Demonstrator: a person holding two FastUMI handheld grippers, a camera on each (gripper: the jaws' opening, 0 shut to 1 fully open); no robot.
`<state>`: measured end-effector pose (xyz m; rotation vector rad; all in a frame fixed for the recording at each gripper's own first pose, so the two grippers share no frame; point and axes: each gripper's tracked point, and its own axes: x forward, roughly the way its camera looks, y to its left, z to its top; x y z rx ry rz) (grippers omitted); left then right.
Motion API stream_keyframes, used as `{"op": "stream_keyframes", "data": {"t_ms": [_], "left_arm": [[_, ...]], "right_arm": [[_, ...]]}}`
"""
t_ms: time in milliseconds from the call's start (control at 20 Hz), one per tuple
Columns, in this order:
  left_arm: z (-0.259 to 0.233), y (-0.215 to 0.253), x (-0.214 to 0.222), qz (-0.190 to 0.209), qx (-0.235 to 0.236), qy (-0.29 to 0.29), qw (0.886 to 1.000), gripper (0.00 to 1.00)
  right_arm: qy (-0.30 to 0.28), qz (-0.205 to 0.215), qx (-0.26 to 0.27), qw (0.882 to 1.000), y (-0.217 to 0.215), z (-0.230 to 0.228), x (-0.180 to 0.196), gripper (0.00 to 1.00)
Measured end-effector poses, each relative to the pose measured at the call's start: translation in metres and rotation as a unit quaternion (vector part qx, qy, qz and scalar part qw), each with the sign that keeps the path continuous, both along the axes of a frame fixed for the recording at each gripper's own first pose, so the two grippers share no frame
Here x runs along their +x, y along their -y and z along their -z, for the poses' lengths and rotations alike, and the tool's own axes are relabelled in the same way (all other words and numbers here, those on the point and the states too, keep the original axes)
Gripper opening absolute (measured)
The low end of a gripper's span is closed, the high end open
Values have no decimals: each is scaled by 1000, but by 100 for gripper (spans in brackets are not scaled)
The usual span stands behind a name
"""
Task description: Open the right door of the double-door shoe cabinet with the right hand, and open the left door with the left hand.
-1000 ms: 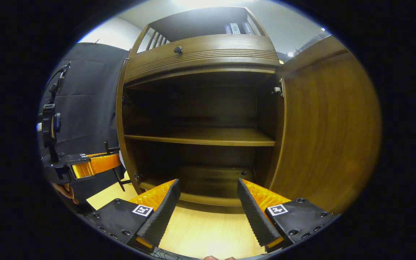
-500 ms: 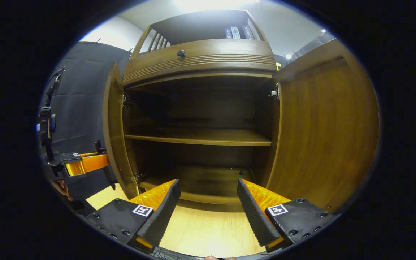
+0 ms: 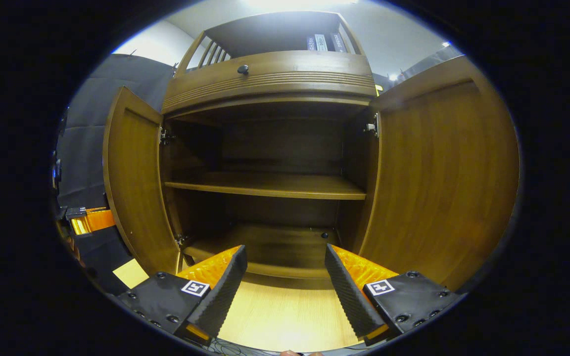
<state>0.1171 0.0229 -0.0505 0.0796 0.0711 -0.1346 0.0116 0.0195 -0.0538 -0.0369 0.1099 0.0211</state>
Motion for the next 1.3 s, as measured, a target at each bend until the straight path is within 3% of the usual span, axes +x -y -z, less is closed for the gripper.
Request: {"op": "stream_keyframes", "data": {"t_ms": [450,500,600,800,1050,1300], "left_arm": [[-8,-12,-11,-25,-29,25,999,3],[-7,-11,-10,-25,-35,28,999,3],[-5,-10,-10,-11,-45,33,998,3],[-6,-2,-14,25,-19,38,999,3],[-9,1,-14,11,-6,37,999,2],[-8,1,-15,23,-1,31,999,2]], "right_arm": [[3,-10,-1,1000,-15,-2,9,95],[6,-13,-1,1000,-18,-5,9,100],[8,-16,-6,1000,-22,-6,10,95],[6,-22,-12,1000,-28,-6,10,95],[14,-14,-18,1000,-26,-12,8,95],[19,3,-20,1000,-12,-14,8,95]]}}
